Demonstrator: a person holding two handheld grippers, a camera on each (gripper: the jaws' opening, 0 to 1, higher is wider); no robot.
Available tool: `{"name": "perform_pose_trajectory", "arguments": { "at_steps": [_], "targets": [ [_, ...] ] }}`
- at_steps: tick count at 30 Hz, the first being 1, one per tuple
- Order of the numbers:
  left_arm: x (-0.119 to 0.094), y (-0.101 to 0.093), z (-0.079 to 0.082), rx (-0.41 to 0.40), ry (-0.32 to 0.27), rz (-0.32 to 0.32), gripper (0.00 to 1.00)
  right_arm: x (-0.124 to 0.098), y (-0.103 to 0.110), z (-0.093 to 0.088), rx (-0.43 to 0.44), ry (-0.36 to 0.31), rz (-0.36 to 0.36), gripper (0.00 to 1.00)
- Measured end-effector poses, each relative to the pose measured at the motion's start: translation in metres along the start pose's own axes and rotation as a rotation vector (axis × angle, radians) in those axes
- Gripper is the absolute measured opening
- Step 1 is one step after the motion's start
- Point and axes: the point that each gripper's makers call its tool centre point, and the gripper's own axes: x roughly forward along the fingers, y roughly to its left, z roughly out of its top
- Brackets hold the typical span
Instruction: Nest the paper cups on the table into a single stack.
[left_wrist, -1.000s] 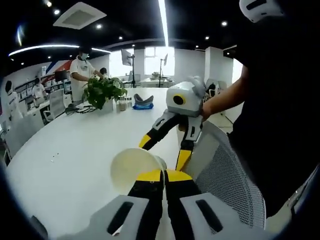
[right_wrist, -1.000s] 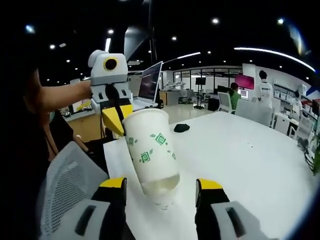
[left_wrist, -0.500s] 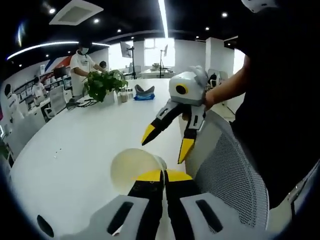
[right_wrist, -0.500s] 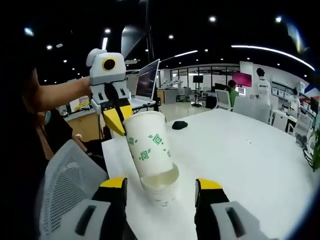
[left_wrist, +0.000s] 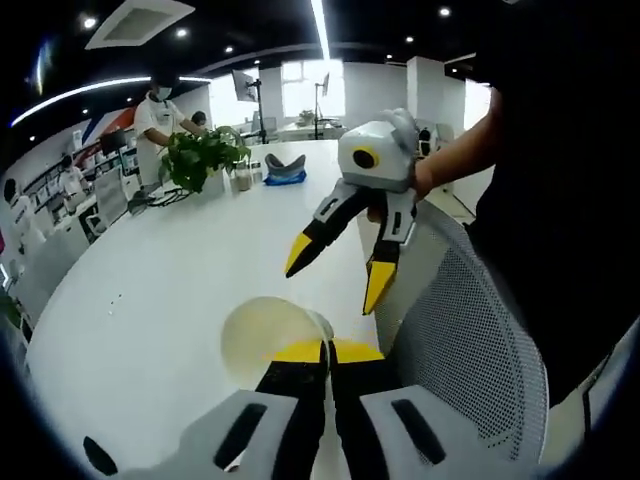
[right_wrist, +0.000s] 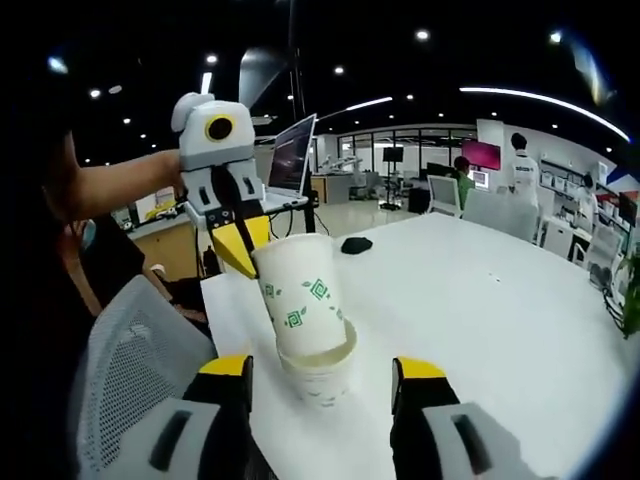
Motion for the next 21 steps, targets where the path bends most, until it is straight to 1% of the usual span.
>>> {"name": "perform_pose_trajectory", "arguments": {
  "at_steps": [4,9,13,21],
  "targets": [
    [0.003,0.003,-0.004,0.023,0.043,0.011,0.00,0.000,0.000,-0.001,0.001,0.001,-0.001,0.55],
    [0.007,0.001,-0.006,0.036,0.064,0.000,0.00,0.000,0.000,-0.001,0.004,0.001,-0.004,0.55],
    [0.013,0.001,-0.010,0.053,0.103,-0.006,0.00,0.000,0.000,-0.002,0.003,0.004,-0.003,0.55],
    [0.022,0.000,-0.012,0.087,0.137,-0.028,0.00,0.002,-0.001,-0.006,0.012,0.004,-0.004,0.55]
  ]
}}
